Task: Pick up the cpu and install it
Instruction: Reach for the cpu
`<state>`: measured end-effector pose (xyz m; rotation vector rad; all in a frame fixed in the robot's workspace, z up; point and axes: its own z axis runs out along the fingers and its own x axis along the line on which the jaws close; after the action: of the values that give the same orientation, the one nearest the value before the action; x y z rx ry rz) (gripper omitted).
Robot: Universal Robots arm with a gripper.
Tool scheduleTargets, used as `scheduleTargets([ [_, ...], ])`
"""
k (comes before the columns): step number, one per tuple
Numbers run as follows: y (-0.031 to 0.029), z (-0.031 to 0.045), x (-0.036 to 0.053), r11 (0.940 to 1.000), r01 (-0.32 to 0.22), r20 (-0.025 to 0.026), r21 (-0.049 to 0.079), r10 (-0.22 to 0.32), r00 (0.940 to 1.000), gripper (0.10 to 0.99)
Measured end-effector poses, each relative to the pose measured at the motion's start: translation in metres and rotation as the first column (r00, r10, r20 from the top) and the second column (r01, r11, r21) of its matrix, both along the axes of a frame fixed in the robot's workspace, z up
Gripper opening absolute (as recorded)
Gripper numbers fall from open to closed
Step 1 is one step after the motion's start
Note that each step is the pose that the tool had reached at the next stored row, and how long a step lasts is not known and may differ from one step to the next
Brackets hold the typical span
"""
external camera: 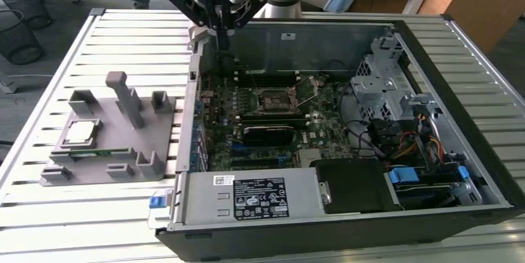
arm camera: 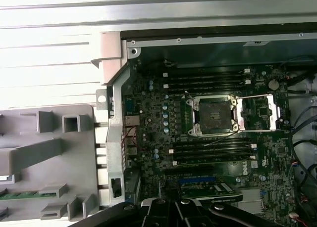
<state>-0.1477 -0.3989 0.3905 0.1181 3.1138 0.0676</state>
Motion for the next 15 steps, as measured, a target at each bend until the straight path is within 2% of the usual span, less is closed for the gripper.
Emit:
scheduleTargets([
  [15, 0.0, -0.001, -0.0158, 1.0, 0.0, 0.0001, 0.0, 0.0, 1.0, 0.106],
])
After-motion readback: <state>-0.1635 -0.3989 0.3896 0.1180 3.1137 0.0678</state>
